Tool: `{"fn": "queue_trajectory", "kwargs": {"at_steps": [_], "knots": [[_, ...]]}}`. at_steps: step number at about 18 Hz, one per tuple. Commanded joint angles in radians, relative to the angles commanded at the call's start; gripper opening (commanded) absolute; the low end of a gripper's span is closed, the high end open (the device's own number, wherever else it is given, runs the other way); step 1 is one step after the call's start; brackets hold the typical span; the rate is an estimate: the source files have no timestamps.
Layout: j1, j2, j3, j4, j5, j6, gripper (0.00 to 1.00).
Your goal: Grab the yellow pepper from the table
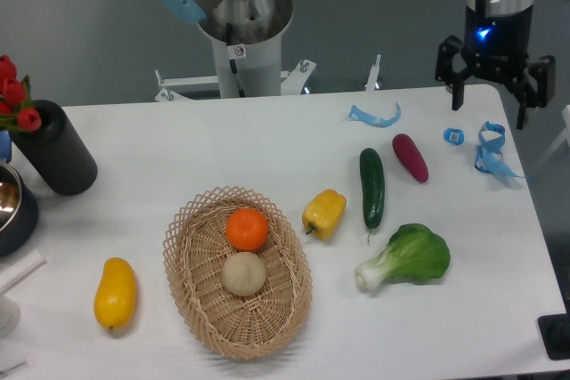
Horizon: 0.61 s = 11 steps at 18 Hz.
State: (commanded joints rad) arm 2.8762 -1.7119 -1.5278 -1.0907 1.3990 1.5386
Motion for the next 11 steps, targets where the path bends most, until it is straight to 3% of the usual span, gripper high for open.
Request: {"fn": "queue_trajectory", "kwargs": {"at_steps": [11], "knots": [[-0.008,-0.006,-0.008,0.0,0.003,-0.012,1.0]]}}
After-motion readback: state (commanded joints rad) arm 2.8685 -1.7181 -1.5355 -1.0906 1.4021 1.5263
